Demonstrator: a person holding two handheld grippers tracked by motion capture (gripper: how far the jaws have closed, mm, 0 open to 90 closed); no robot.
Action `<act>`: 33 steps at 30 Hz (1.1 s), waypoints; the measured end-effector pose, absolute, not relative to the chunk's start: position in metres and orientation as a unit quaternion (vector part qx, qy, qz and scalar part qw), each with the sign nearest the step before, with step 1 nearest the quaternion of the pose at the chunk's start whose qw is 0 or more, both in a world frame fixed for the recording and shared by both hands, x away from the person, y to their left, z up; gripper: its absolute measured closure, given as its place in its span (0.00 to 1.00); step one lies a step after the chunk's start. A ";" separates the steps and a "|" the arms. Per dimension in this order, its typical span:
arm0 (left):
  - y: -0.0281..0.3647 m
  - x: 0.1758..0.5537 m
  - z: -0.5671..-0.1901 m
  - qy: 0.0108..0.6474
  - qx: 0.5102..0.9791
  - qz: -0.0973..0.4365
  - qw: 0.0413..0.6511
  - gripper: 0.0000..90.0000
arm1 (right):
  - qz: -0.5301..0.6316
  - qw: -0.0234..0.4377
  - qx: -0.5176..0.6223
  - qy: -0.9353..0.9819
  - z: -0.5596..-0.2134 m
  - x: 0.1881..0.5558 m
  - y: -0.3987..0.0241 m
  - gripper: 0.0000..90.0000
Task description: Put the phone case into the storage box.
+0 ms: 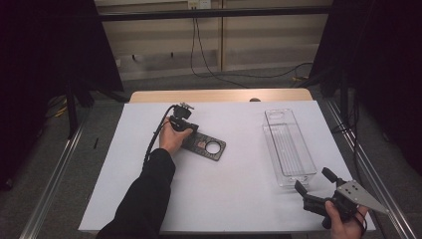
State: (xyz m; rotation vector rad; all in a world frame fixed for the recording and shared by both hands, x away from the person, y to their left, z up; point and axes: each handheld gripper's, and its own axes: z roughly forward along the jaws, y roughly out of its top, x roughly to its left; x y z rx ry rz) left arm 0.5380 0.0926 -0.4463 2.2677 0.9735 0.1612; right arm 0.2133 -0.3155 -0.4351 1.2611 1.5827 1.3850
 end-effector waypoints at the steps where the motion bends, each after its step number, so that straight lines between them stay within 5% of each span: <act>1: 0.093 0.537 -0.446 0.372 0.867 0.060 0.327 1.00 | 0.531 0.338 0.484 0.607 -0.435 0.213 -0.316 0.00; 33: 0.110 0.519 -0.444 0.352 0.879 0.058 0.317 1.00 | 0.531 0.339 0.482 0.610 -0.435 0.213 -0.315 0.00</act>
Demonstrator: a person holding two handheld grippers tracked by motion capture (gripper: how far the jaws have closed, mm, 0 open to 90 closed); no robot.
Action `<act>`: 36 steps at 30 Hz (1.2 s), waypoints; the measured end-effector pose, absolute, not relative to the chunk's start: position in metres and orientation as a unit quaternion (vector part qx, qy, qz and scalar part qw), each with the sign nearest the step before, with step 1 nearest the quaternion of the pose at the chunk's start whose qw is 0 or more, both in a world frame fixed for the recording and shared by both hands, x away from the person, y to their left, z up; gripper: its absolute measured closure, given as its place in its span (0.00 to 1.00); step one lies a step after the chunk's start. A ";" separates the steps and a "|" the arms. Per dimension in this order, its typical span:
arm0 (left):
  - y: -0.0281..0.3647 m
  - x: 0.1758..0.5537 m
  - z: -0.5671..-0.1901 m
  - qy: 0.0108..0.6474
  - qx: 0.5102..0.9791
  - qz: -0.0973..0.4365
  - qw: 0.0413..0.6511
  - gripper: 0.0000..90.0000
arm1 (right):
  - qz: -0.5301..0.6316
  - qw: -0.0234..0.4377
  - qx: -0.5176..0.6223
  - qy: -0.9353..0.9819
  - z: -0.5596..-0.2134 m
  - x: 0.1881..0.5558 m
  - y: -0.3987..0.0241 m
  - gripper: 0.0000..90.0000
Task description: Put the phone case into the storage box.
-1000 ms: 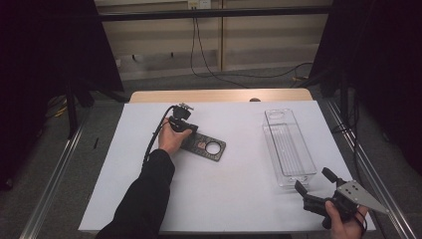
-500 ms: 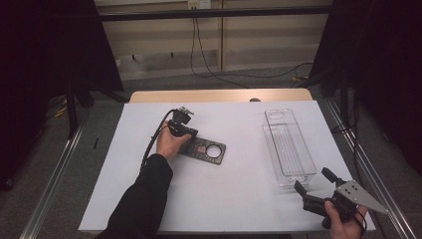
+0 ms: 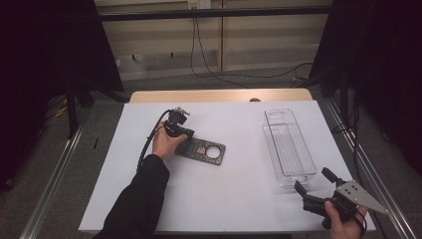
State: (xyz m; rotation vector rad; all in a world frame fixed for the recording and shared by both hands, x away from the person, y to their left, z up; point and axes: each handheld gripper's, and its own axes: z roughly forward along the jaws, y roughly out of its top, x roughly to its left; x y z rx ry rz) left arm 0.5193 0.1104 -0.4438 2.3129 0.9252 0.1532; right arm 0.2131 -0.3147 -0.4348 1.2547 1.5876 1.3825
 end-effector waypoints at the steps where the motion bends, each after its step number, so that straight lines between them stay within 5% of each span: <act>1: 0.111 0.519 -0.444 0.351 0.879 0.057 0.317 1.00 | 0.531 0.339 0.482 0.609 -0.435 0.213 -0.315 0.00; 36: 0.133 0.501 -0.448 0.339 0.883 0.051 0.319 1.00 | 0.529 0.341 0.482 0.609 -0.435 0.213 -0.314 0.00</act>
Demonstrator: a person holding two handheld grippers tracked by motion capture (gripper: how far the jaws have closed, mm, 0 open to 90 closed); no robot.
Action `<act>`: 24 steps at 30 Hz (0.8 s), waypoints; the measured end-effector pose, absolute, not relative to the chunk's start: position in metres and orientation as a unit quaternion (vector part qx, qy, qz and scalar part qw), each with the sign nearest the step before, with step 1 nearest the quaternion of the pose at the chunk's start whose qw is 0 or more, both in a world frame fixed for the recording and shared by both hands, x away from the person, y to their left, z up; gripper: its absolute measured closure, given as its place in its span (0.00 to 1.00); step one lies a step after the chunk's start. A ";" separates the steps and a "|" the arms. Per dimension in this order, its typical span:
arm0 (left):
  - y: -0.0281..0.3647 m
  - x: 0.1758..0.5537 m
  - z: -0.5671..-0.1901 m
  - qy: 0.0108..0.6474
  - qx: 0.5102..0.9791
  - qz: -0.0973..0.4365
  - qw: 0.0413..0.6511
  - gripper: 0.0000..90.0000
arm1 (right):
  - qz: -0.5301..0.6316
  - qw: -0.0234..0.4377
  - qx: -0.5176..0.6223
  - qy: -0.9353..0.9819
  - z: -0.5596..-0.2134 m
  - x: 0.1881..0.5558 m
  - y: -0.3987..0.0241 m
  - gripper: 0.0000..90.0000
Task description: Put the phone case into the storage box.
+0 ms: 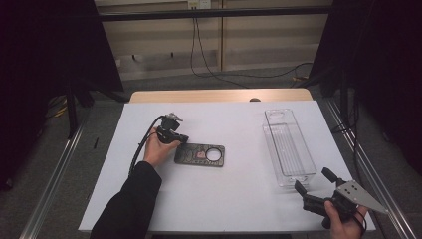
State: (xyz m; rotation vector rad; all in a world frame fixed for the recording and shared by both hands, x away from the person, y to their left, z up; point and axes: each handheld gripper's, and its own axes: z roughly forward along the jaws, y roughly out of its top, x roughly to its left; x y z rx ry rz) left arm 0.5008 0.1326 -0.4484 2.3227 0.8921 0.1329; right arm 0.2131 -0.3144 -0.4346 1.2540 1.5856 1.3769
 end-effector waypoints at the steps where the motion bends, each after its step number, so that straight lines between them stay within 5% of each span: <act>1: 0.133 0.500 -0.448 0.339 0.883 0.050 0.320 1.00 | 0.529 0.341 0.482 0.609 -0.435 0.213 -0.314 0.00; 24: 0.137 0.472 -0.447 0.309 0.893 0.054 0.322 1.00 | 0.530 0.344 0.482 0.607 -0.434 0.213 -0.315 0.00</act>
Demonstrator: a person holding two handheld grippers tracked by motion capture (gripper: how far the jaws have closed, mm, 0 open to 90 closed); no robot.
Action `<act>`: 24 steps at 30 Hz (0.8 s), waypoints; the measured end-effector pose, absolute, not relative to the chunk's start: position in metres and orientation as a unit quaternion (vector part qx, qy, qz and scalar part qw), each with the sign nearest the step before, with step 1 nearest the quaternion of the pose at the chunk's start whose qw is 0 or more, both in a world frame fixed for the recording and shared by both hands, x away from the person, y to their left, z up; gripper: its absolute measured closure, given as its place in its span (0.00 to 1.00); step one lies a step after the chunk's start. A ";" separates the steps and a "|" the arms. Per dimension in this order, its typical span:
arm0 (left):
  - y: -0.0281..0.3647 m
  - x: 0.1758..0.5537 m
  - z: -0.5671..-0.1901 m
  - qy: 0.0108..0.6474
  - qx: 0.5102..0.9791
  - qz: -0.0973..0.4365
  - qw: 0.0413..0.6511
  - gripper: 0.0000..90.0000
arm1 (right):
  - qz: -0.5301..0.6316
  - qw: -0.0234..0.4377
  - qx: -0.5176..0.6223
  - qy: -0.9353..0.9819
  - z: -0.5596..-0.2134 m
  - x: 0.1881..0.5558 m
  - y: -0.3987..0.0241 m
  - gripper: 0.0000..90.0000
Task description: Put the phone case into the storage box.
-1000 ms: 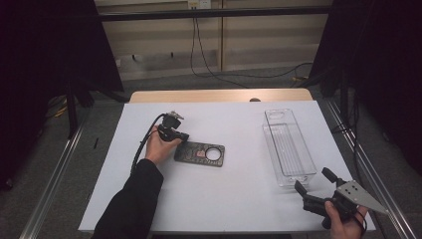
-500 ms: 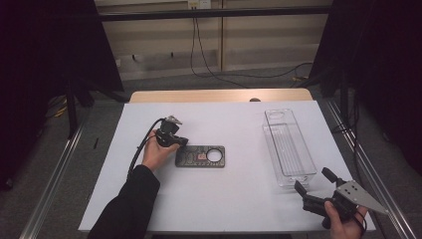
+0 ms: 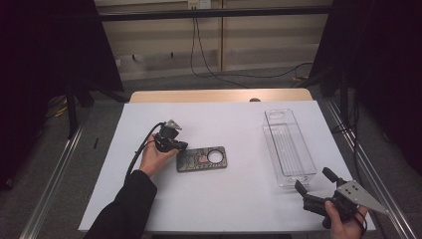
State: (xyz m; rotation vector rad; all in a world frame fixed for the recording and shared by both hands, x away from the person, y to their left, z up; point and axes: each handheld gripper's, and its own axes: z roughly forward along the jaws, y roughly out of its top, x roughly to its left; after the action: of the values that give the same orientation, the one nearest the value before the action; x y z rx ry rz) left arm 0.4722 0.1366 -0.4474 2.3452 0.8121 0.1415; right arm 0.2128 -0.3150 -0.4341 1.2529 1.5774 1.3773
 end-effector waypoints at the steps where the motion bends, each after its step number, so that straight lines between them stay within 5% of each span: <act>1: 0.136 0.471 -0.448 0.311 0.892 0.055 0.323 1.00 | 0.530 0.344 0.482 0.607 -0.434 0.213 -0.315 0.00; 24: 0.138 0.443 -0.449 0.304 0.889 0.058 0.337 1.00 | 0.527 0.348 0.481 0.608 -0.434 0.212 -0.316 0.00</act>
State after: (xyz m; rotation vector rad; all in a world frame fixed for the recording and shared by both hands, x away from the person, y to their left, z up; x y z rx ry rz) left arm 0.4429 0.1375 -0.4489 2.3183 0.7938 0.1499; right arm 0.2123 -0.3155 -0.4337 1.2466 1.5766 1.3659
